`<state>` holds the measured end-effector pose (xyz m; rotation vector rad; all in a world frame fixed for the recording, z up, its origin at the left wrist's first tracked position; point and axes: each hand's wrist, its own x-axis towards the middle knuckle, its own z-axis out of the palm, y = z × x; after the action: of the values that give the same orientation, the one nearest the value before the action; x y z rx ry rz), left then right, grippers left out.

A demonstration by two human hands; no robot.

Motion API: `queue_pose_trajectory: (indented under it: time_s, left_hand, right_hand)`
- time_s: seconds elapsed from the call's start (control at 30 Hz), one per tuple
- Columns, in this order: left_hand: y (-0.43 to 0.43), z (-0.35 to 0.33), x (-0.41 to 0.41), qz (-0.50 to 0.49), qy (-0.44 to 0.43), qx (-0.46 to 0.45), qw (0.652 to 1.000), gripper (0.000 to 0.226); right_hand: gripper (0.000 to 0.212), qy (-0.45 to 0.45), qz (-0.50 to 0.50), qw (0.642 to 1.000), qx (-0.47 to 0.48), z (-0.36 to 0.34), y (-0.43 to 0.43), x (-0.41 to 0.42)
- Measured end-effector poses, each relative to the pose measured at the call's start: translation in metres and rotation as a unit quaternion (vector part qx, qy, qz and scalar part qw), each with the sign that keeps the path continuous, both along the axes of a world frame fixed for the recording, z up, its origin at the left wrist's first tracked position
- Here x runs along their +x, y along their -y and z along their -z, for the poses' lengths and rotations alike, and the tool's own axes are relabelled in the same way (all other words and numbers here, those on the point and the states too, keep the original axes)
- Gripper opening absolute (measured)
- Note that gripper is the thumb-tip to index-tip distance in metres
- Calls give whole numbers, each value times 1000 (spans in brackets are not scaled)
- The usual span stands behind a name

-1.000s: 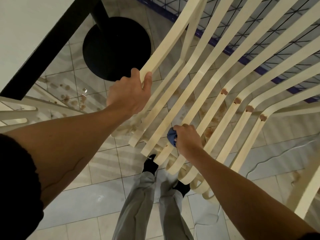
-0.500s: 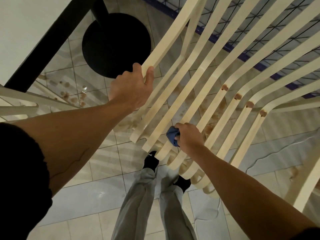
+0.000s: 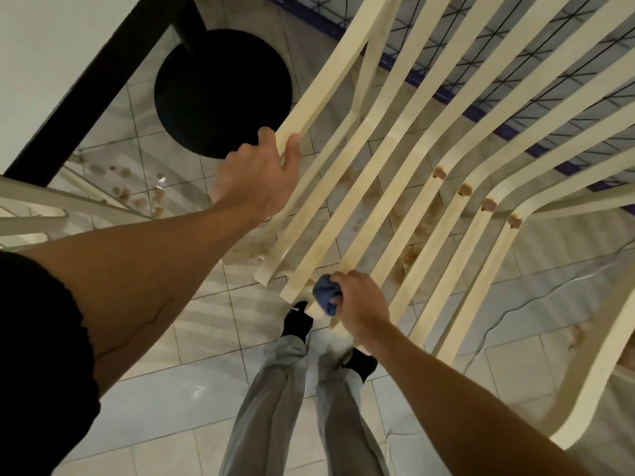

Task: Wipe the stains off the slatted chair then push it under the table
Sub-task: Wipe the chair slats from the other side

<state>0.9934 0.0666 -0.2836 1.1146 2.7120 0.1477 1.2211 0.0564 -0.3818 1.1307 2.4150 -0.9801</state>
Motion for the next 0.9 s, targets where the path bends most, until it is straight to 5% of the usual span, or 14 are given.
queue_pose_trajectory:
  time_s: [0.27, 0.9]
  left_hand:
    - [2, 5, -3, 3, 13, 18, 1000, 56]
    - [-1, -4, 1, -6, 32, -2, 999, 55]
  right_hand:
    - [33, 37, 33, 996, 77, 13, -73, -14]
    - [24, 7, 16, 999, -43, -3, 19, -3]
